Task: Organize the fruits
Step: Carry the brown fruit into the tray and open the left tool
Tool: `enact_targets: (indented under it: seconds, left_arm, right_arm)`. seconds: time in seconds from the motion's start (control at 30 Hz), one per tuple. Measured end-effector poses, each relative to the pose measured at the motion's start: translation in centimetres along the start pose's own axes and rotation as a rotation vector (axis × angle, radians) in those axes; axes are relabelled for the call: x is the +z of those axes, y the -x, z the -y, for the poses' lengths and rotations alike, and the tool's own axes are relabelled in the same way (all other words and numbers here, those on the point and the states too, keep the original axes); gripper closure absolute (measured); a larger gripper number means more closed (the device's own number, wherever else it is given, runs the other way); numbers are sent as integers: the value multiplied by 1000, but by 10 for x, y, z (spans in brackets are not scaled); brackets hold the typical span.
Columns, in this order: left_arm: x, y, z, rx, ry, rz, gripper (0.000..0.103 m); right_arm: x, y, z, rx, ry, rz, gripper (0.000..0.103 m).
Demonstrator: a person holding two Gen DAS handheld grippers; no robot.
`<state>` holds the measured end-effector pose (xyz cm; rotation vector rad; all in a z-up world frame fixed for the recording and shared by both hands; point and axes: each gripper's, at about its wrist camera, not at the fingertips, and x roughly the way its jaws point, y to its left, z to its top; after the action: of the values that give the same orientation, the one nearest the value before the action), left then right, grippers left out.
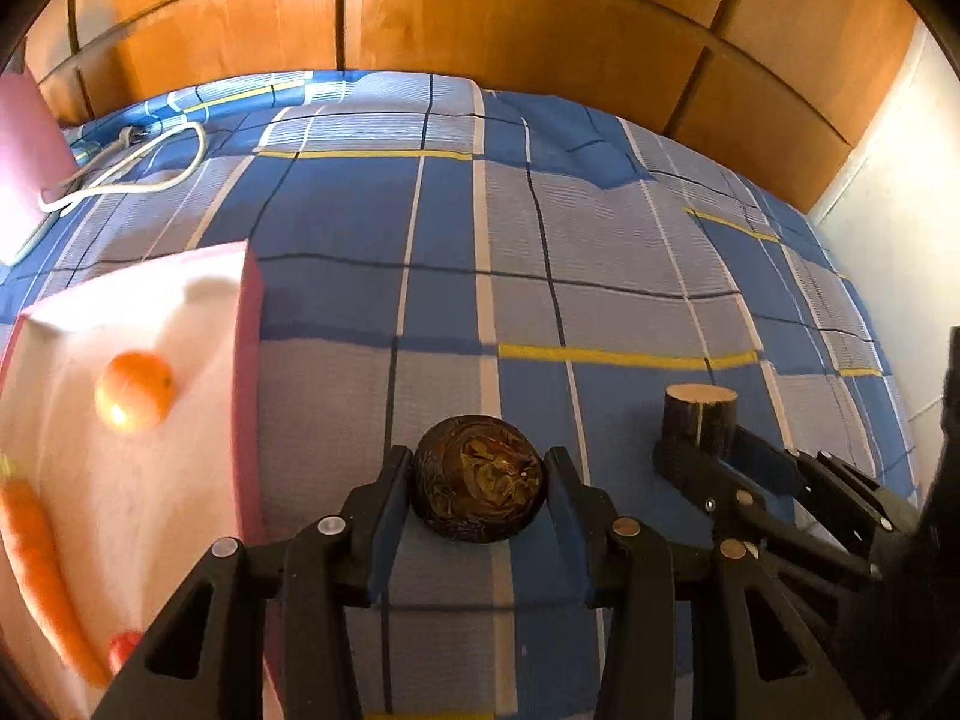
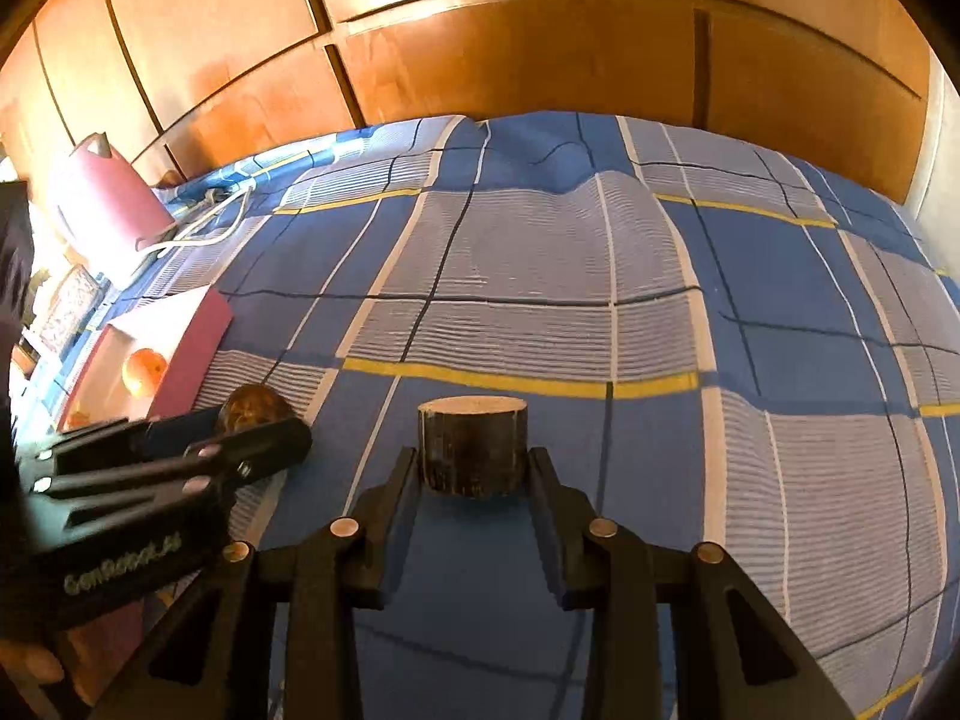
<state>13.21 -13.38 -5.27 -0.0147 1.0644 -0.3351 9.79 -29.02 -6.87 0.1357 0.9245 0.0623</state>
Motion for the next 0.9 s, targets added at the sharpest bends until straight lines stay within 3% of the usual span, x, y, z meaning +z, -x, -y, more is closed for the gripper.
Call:
enact_targets:
  seconds: [0.23,0.57,0.9]
  left_arm:
    - [-18,18,-1,-9,5,25,58]
    - [-32,63,-2,-18,-5,121,58]
    - [-44,97,-25,-7,42,189,58]
  right_arm:
    - [-12,10,-3,-4,4,-4,68]
    - [-26,17,-13,9,28,-13,68]
    - [-33,18,-37,42,83,-25,68]
